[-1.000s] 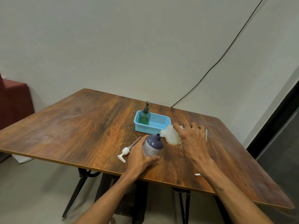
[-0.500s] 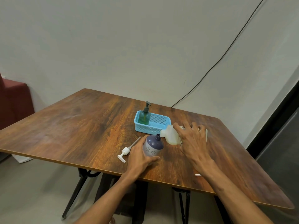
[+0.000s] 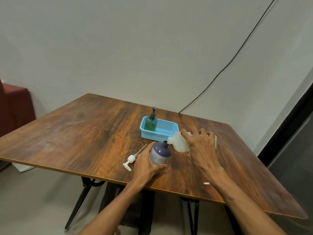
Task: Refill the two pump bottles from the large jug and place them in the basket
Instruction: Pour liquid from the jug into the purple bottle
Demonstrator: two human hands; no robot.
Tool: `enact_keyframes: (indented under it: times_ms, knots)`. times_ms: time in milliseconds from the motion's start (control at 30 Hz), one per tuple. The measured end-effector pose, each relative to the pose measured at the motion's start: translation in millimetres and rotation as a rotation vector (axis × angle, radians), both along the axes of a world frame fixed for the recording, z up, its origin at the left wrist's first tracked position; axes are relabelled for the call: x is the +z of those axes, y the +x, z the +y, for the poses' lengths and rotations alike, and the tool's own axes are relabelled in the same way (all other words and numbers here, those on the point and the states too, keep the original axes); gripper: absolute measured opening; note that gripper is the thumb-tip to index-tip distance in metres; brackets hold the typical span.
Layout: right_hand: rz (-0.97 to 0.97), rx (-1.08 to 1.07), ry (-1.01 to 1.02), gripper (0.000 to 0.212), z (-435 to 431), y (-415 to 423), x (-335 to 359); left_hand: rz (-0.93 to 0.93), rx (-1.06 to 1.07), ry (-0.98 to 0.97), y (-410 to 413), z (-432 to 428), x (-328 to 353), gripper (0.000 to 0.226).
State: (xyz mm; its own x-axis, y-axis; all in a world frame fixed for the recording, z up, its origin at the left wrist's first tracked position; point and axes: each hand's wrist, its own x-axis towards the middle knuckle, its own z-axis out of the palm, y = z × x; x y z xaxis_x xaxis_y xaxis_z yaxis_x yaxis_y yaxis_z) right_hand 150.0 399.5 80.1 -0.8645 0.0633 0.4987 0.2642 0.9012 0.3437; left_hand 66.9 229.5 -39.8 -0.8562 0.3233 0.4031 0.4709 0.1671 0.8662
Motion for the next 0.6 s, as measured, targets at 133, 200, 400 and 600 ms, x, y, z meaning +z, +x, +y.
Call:
enact_keyframes:
  times_ms: [133, 200, 400, 600]
  knots:
    - [0.000, 0.002, -0.004, 0.082, -0.5, -0.2, 0.5, -0.003, 0.000, -0.002, -0.6, 0.5, -0.7, 0.092]
    - [0.010, 0.011, -0.003, 0.085, -0.1, -0.2, -0.2, -0.001, 0.000, 0.000, -0.1, 0.4, -0.2, 0.091]
    - [0.022, 0.022, 0.007, 0.083, -0.6, 0.8, 0.7, 0.003, -0.004, 0.006, 1.4, -0.2, 2.4, 0.085]
    - [0.011, 0.014, 0.012, 0.080, -0.5, 0.2, 1.3, -0.005, -0.003, 0.008, 0.6, -0.1, 0.6, 0.088]
